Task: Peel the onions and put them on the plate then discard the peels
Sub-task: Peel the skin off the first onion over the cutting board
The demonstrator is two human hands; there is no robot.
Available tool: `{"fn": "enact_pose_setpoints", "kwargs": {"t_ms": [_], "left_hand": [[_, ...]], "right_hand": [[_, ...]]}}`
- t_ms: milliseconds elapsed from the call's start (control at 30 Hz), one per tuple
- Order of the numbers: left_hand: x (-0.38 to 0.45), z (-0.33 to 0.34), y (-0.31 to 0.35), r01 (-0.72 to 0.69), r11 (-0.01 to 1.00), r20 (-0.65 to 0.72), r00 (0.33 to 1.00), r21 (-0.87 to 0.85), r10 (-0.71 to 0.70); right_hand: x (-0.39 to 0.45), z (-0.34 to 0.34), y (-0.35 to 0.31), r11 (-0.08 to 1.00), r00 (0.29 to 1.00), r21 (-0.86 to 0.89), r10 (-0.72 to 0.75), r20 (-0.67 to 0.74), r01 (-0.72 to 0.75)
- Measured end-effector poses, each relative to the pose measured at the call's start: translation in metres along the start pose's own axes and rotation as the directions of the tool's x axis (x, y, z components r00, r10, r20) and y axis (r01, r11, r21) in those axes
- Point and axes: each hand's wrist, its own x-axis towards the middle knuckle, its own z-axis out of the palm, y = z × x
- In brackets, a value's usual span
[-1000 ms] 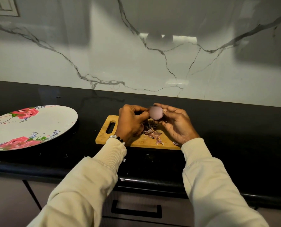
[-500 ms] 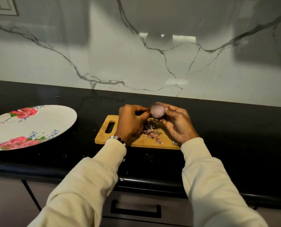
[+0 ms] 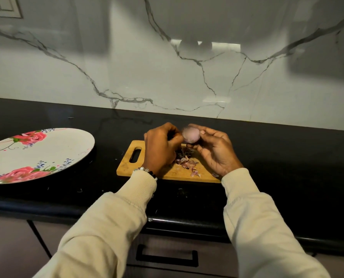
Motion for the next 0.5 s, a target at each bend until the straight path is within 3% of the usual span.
{"fn": "enact_pose_setpoints", "kwargs": {"t_ms": [233,400,500], "left_hand": [[-0.0023,-0.0038,0.0078,0.141,0.942,-0.005,0.989,-0.305,-0.150],[-0.0024,-0.0015,0.0052,0.147,0.936,0.045,0.989,-0.320,-0.140],[-0.0019,-0.0009,0.0044,0.127,0.963,0.033,0.992,-0.238,-0.123]], "right_hand": [[0.0001,-0.0030,-0.0014,0.999,1.000,0.038,-0.015,-0.015,0.016],[-0.0001,-0.0011,-0.0011,0.998,0.999,-0.057,-0.027,-0.032,0.025],[0.0001,0.0009,-0.0002,0.996,0.999,-0.092,-0.025,-0.048,0.021]]}}
